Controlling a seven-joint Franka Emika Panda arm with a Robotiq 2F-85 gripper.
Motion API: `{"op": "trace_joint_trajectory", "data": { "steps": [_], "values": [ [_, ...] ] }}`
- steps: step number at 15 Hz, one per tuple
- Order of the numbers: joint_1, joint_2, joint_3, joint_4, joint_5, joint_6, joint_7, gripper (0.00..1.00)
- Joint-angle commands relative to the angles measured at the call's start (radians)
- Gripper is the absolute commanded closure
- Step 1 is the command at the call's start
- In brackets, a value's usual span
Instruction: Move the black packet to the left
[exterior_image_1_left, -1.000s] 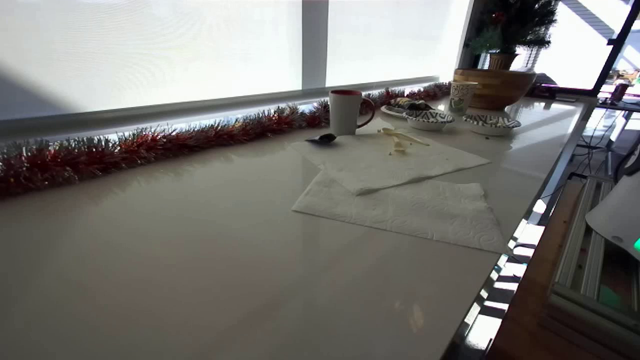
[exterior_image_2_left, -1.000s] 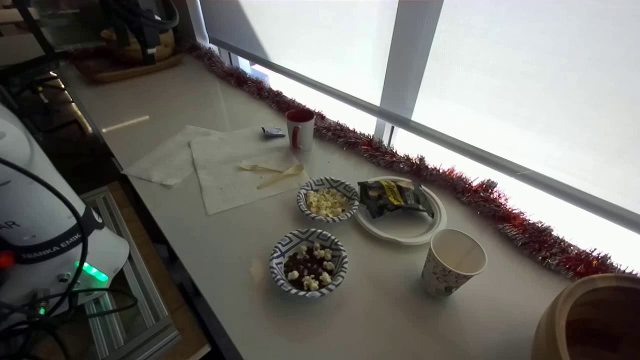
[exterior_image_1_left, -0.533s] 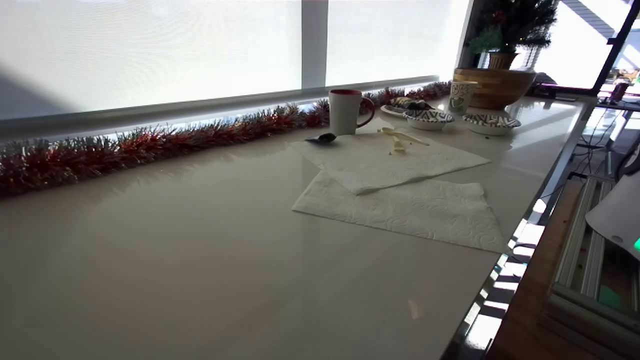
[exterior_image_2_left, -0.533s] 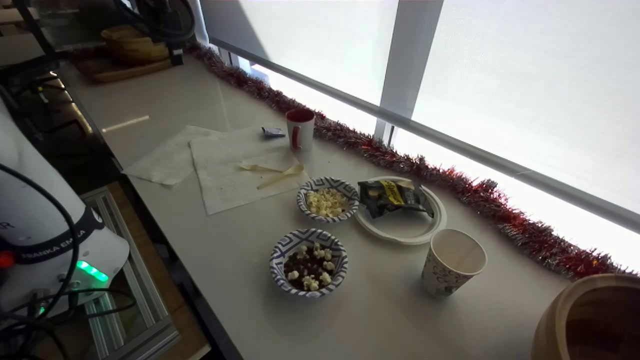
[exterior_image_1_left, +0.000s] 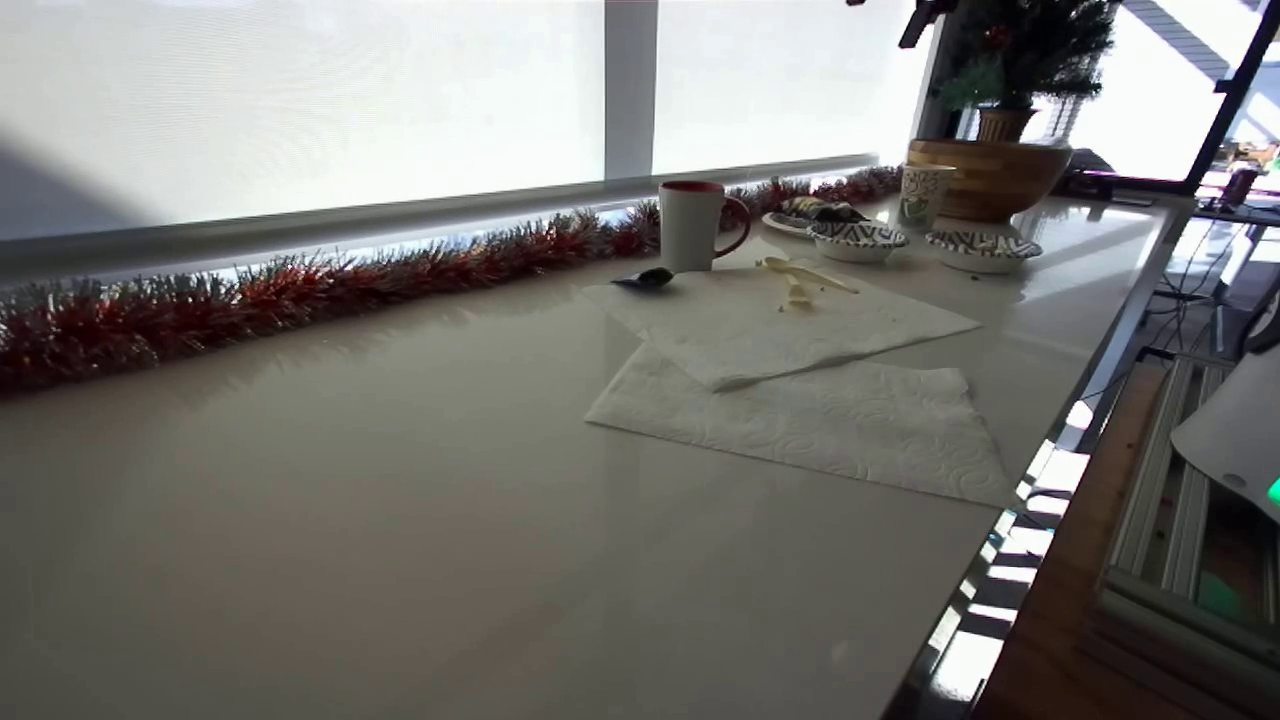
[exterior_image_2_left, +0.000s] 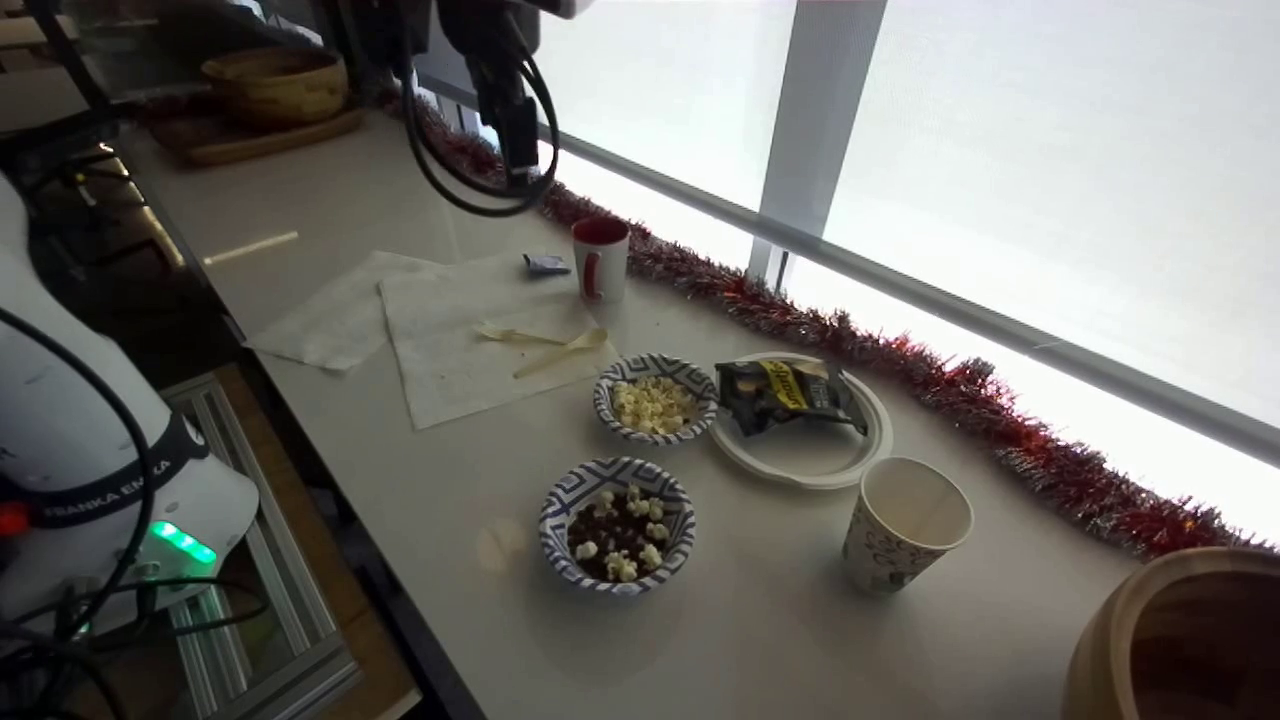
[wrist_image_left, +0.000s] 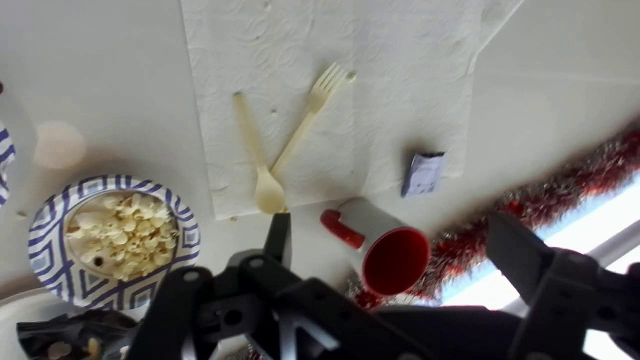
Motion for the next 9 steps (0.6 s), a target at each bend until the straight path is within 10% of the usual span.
{"op": "trace_joint_trajectory", "data": {
  "steps": [1, 9],
  "values": [
    [-0.036, 0.222, -0.069, 0.151, 0.105, 0.038, -0.069, 0.0],
    [-0.165, 0.57, -0.108, 0.41, 0.247, 0.093, -0.257, 0.0]
  ]
}}
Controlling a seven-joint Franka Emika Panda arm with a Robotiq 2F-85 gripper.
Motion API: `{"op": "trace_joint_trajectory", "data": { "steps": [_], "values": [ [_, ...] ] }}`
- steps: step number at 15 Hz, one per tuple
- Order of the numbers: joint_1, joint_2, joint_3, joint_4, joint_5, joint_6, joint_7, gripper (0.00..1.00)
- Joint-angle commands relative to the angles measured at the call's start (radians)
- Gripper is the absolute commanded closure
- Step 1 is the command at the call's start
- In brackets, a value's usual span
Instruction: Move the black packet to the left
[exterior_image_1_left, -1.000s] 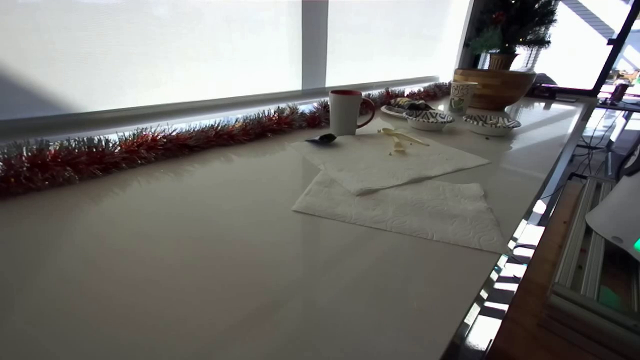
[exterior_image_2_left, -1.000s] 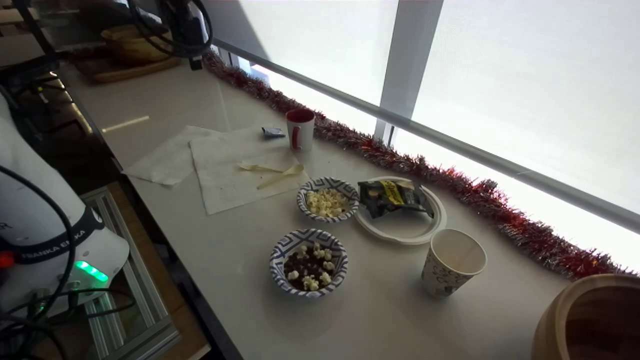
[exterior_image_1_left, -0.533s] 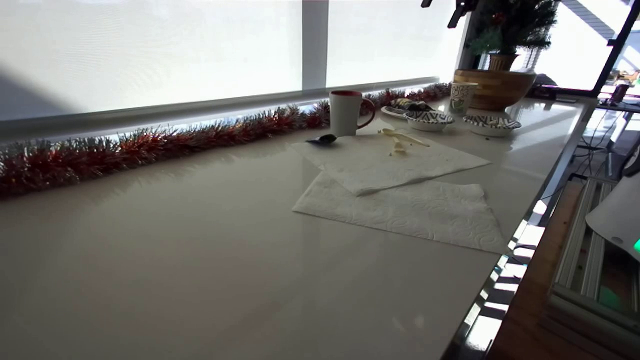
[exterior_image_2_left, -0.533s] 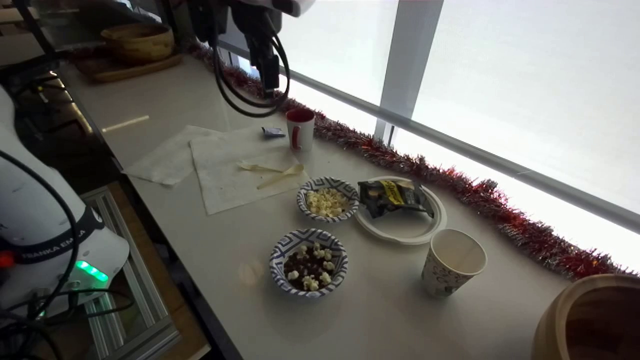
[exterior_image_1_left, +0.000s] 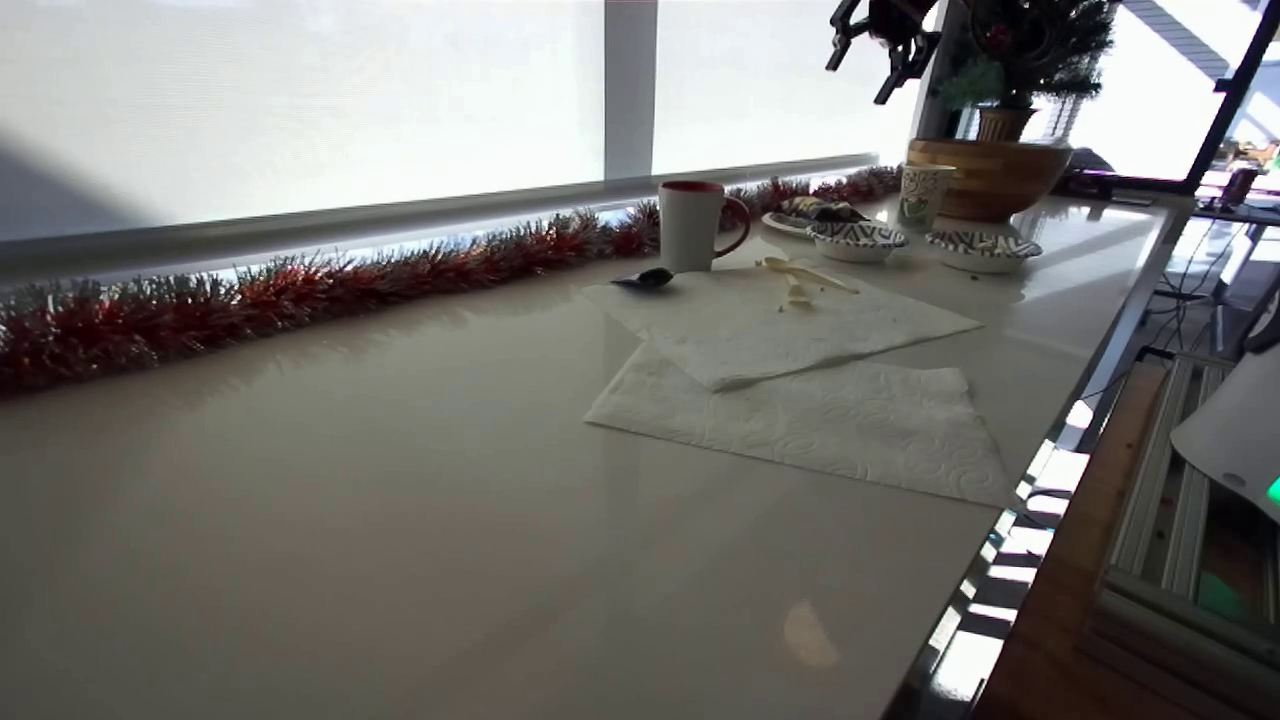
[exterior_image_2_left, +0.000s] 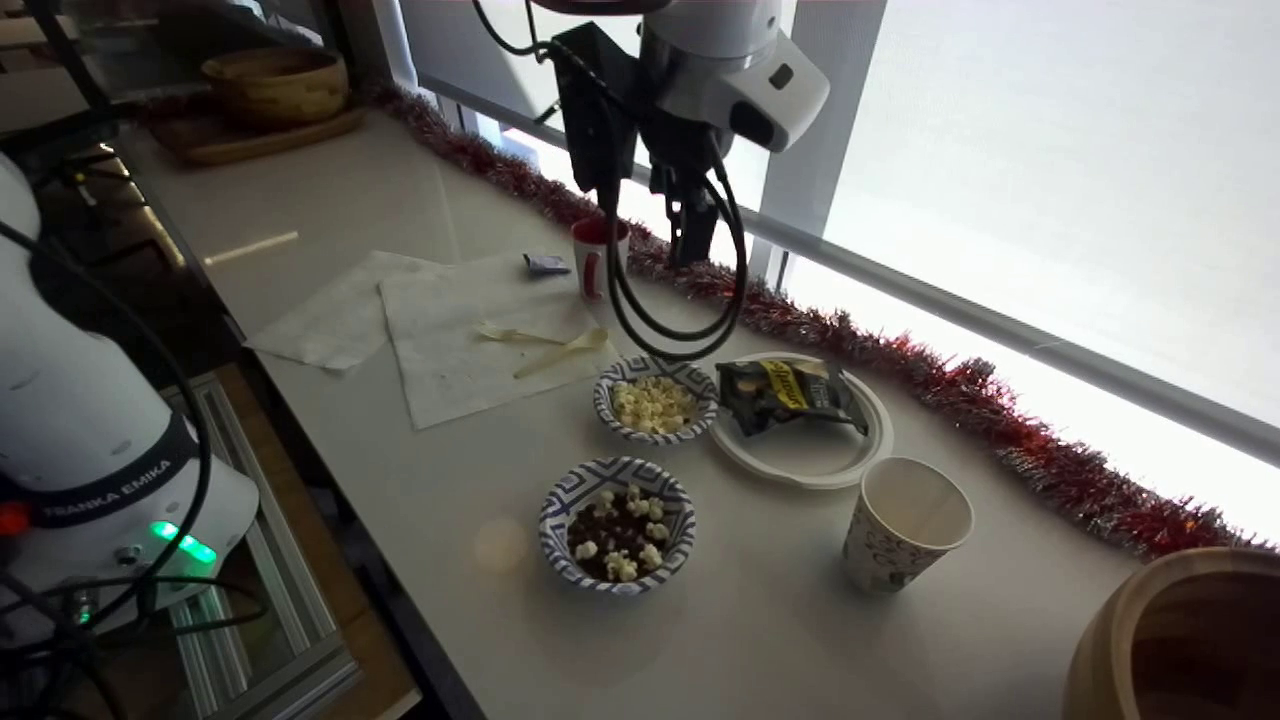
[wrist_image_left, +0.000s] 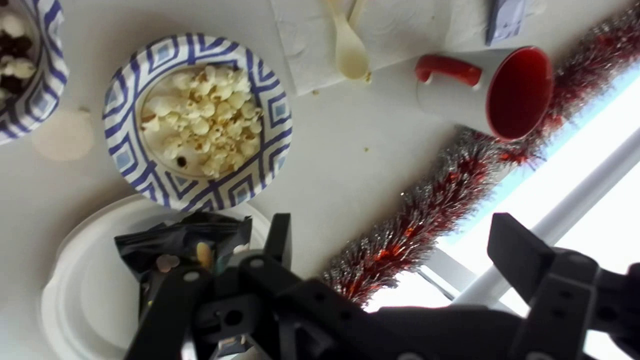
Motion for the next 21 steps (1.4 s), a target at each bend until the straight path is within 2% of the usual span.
{"op": "trace_joint_trajectory", "data": {
  "steps": [1, 4, 7, 8, 9, 14, 21],
  "values": [
    [-0.074, 0.162, 0.027, 0.137, 0.017, 0.032, -0.055, 0.0],
    [-0.127, 0.253, 0.053, 0.198, 0.021, 0.087, -0.048, 0.0],
    [-0.163, 0.342, 0.079, 0.232, -0.001, 0.225, 0.002, 0.0],
    [-0.165, 0.361, 0.083, 0.243, -0.019, 0.223, 0.079, 0.0],
    [-0.182, 0.302, 0.1, 0.191, -0.019, 0.209, 0.01, 0.0],
    [-0.189, 0.355, 0.111, 0.226, -0.024, 0.233, 0.068, 0.0],
    [-0.254, 0.478, 0.187, 0.294, 0.02, 0.278, 0.028, 0.0]
  ]
}}
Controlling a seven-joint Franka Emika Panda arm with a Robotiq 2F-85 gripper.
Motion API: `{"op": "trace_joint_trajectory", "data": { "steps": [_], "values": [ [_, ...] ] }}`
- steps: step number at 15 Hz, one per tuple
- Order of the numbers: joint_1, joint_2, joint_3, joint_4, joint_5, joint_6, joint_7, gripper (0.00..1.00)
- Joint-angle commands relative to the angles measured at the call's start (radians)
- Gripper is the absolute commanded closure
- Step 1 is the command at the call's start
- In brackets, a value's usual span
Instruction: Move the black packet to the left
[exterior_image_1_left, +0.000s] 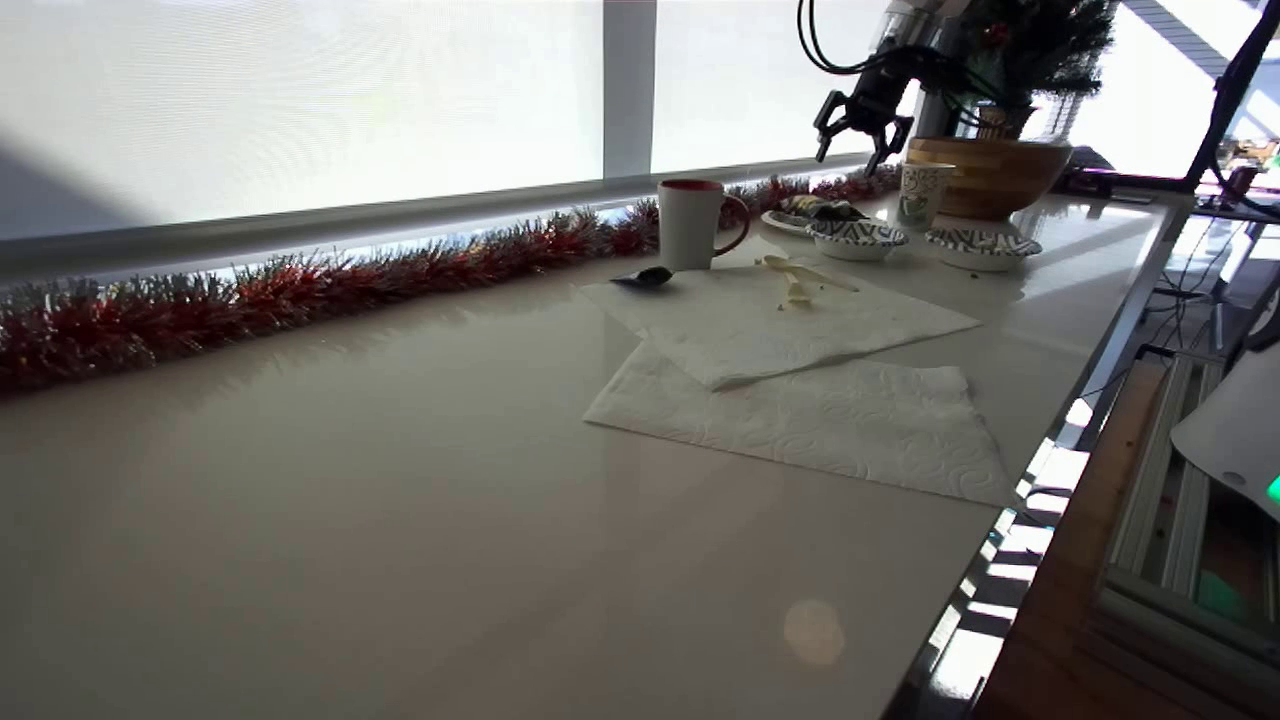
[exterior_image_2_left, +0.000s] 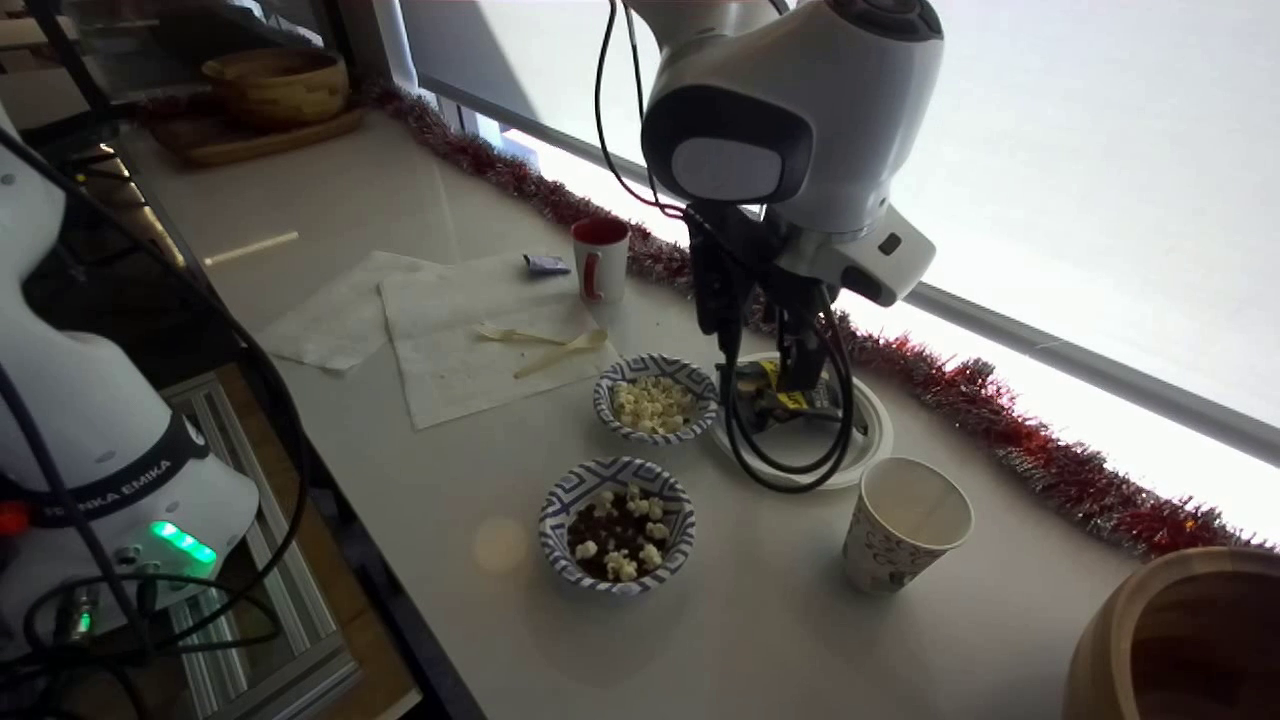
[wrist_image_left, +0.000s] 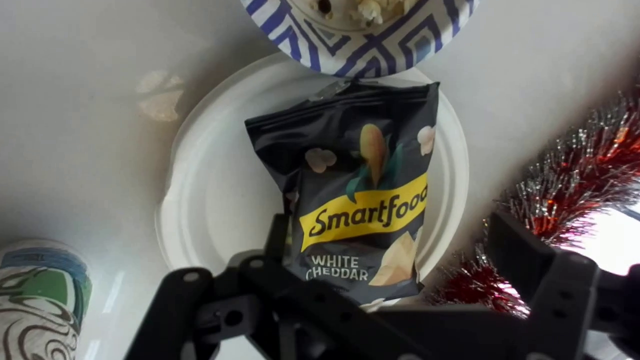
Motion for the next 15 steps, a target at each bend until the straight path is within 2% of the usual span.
{"op": "trace_joint_trajectory", "data": {
  "steps": [1, 8, 9, 10, 11, 12, 13, 14, 15],
  "values": [
    [-0.05, 0.073, 0.046, 0.066, 0.021, 0.033, -0.019, 0.0],
    [-0.105, 0.147, 0.102, 0.124, 0.021, 0.055, -0.037, 0.03],
    [-0.107, 0.15, 0.108, 0.126, 0.016, 0.056, -0.039, 0.08],
    [-0.105, 0.154, 0.113, 0.128, 0.01, 0.064, -0.041, 0.08],
    [-0.105, 0.155, 0.118, 0.129, 0.007, 0.066, -0.042, 0.17],
    [-0.099, 0.157, 0.118, 0.129, -0.003, 0.069, -0.038, 0.17],
    [-0.095, 0.161, 0.117, 0.131, -0.012, 0.068, -0.034, 0.21],
    [-0.093, 0.164, 0.119, 0.131, -0.017, 0.069, -0.036, 0.3],
    [-0.092, 0.166, 0.12, 0.132, -0.019, 0.07, -0.035, 0.3]
  ]
}}
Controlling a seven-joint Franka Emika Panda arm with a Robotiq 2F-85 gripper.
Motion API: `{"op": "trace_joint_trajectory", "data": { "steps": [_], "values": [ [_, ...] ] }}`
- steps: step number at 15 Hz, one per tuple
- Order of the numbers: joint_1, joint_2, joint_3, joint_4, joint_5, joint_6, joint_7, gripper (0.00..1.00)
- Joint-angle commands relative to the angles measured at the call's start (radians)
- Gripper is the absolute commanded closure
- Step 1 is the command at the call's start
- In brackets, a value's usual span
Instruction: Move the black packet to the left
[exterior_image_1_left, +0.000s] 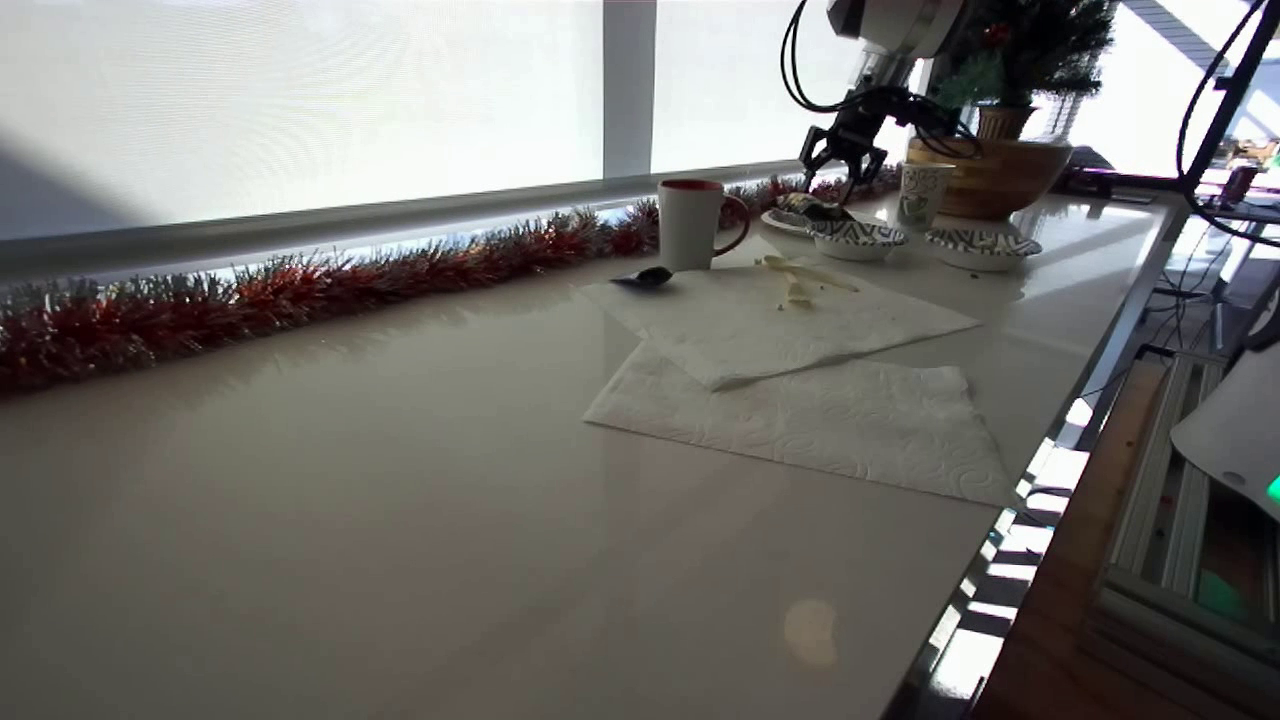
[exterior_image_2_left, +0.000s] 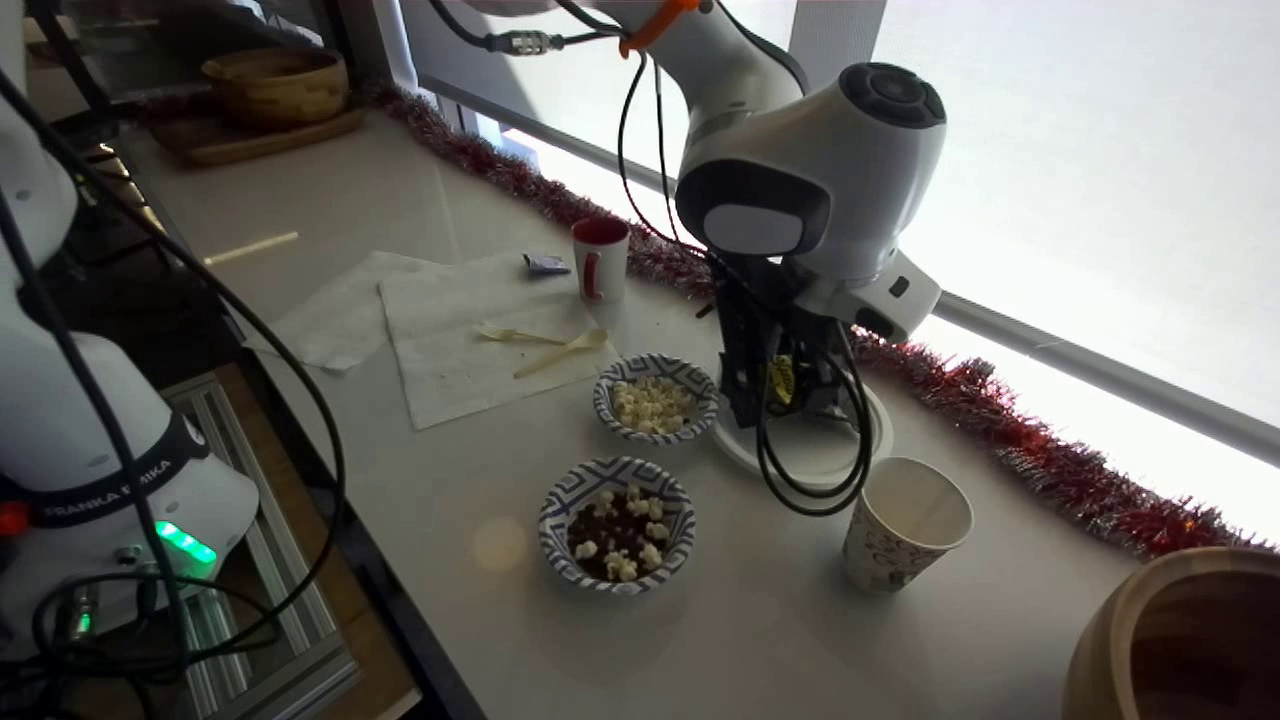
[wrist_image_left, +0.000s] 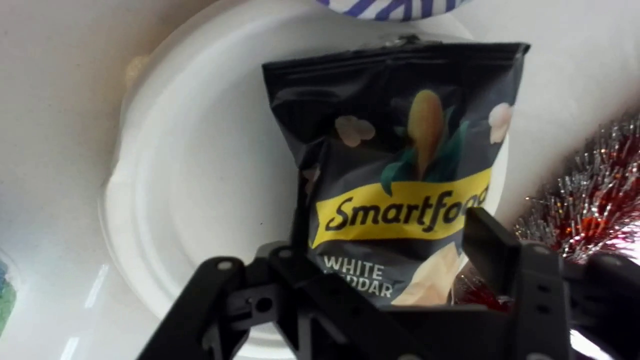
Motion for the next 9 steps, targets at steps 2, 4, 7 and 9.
{"op": "trace_joint_trajectory", "data": {
  "steps": [2, 4, 7, 9],
  "values": [
    [-0.005, 0.029, 0.013, 0.026, -0.022, 0.011, -0.008, 0.37],
    [-0.005, 0.031, 0.014, 0.024, -0.023, 0.013, -0.011, 0.5],
    [-0.006, 0.03, 0.015, 0.023, -0.022, 0.013, -0.013, 0.81],
    [-0.006, 0.03, 0.014, 0.023, -0.023, 0.012, -0.012, 0.92]
  ]
}}
